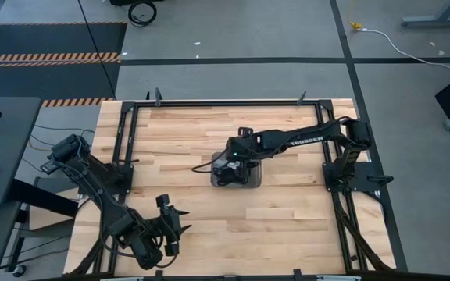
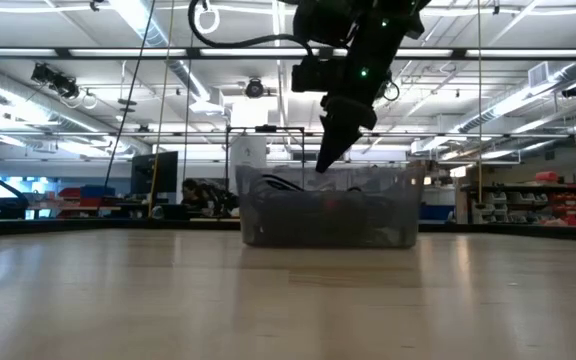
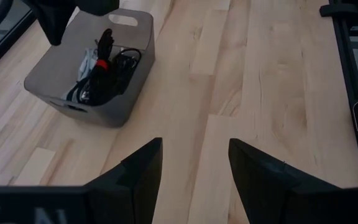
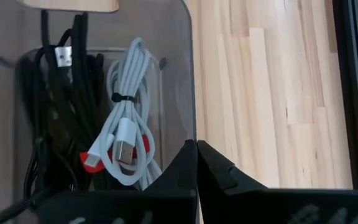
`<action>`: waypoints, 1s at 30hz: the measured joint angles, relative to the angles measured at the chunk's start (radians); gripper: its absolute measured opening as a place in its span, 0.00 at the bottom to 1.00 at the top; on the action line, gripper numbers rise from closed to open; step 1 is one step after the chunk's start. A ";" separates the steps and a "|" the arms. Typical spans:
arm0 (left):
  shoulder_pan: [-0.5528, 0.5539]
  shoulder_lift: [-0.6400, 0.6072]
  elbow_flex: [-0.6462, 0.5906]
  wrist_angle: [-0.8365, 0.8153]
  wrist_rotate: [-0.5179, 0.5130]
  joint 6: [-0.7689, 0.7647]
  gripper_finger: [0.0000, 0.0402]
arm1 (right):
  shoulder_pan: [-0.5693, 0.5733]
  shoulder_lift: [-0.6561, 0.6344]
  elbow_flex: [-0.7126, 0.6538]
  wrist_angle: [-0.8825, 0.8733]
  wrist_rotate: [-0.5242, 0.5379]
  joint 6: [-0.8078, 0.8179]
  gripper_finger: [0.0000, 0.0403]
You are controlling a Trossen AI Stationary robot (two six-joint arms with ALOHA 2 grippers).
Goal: Pick and place USB-C Cables
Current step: Adjust the black bin on the table
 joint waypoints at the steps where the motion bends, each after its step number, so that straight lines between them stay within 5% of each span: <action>1: 0.000 0.000 0.000 0.000 0.000 0.000 0.48 | 0.000 0.005 0.000 0.010 0.000 -0.001 0.00; 30: 0.000 -0.001 0.000 -0.004 0.001 -0.009 0.48 | 0.007 0.068 0.000 0.074 0.083 -0.053 0.02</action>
